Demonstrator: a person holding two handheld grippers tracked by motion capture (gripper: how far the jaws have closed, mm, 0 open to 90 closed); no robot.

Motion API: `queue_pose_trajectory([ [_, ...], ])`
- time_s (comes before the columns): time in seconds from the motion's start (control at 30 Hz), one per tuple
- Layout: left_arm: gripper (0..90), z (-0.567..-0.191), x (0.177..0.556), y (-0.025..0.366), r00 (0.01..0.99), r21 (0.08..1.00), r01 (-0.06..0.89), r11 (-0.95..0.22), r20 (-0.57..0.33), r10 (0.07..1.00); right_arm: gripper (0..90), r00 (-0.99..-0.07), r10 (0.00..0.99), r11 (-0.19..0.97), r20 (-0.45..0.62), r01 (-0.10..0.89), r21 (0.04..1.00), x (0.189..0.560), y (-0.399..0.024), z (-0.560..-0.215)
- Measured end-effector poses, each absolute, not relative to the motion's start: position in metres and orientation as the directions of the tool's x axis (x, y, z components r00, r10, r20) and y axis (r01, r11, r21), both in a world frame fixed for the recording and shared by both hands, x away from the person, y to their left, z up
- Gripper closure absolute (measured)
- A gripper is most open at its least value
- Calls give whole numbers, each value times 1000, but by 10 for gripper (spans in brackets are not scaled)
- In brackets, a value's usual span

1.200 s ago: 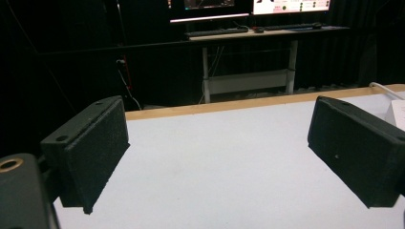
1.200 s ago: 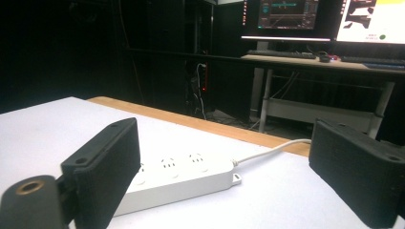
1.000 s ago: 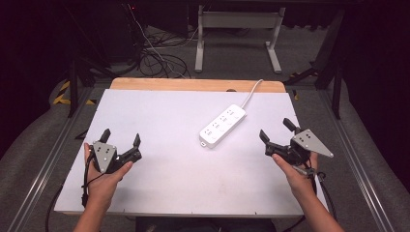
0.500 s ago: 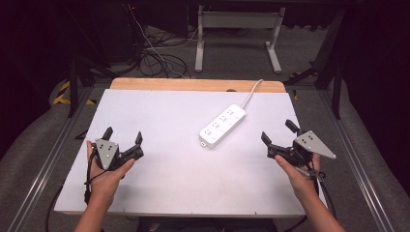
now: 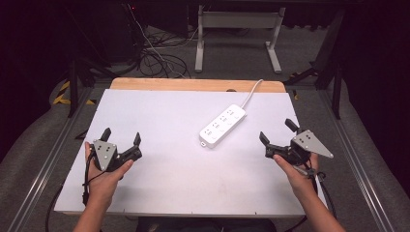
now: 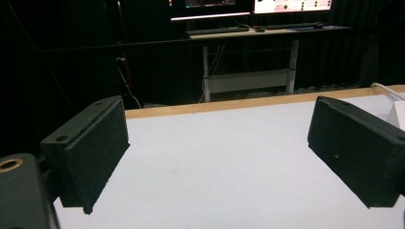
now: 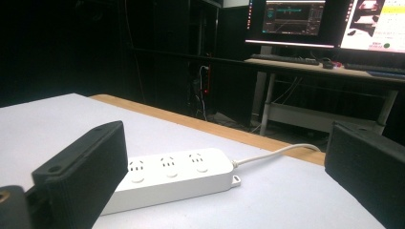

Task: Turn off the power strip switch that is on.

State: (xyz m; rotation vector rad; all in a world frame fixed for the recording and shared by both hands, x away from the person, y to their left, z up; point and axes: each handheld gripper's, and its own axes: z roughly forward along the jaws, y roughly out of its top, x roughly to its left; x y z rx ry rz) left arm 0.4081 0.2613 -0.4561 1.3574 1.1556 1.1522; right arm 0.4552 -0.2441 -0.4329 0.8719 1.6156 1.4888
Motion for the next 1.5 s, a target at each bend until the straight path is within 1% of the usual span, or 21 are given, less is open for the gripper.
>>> queue_pose_trajectory([
  [0.3,73,-456,407,261,101,996,61,-71,65,993,16,-490,865,113,-106,-15,994,454,-238,-432],
  [0.73,73,-455,409,256,122,995,58,-78,71,990,24,-481,871,104,-96,-9,994,450,-243,-432],
  [1.5,73,-456,408,259,112,995,60,-77,70,991,34,-492,864,116,-102,-2,993,452,-239,-434],
])
